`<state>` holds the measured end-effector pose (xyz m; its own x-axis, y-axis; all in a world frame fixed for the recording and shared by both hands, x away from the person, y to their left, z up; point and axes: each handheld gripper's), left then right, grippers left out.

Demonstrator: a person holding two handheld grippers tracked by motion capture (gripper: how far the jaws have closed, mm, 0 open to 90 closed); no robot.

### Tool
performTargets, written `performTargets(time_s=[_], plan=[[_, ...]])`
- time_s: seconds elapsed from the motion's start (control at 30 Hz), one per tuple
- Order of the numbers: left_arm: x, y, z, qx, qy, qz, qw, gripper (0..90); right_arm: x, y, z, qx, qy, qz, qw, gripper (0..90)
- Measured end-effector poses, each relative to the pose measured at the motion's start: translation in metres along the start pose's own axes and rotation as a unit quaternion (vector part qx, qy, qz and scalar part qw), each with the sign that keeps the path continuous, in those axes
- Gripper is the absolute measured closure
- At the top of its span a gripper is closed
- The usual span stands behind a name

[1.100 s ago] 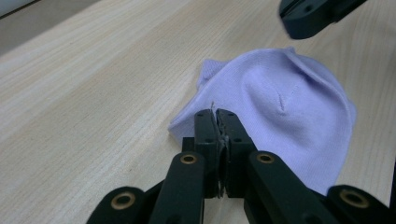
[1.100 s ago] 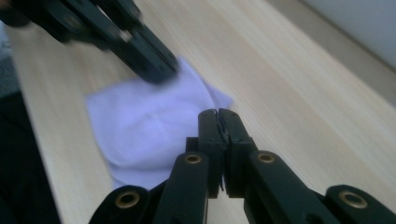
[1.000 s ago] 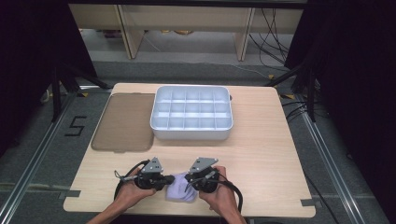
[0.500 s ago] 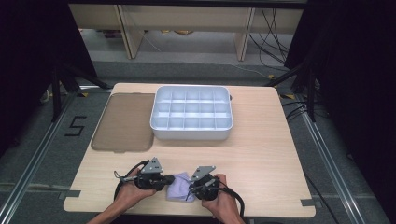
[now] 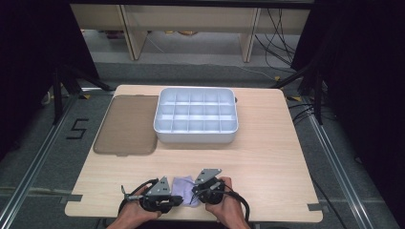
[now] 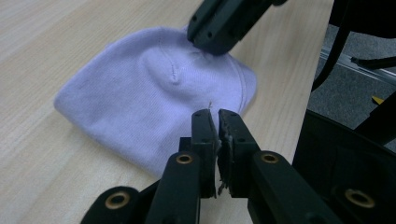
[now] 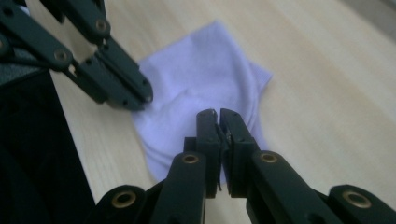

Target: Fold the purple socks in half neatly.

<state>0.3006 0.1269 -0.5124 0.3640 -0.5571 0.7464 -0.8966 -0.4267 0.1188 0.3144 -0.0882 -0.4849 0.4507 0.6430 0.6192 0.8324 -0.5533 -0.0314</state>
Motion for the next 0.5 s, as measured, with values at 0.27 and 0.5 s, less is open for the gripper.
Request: performTargets(time_s=[0.27,0.5], plan=[[0.000,0.000,0.000,-0.003,0.004,-0.007,1.0000,84.5,0.007,0.014,0.009,-0.019,-0.007,-0.012,0.9997,87.6],[0.001,-0.012,-0.015,0.007,0.024,-0.033,0.9991,76.5,0.005,0.014,0.000,-0.011,0.025,-0.006,0.9996,87.4]])
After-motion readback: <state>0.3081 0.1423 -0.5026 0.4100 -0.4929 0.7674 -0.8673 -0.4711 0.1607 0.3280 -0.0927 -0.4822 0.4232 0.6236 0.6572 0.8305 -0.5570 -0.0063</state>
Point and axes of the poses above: each handheld gripper's, and its own axes: z roughly forward along the jaws, x roughly out of its top, y roughly to its right
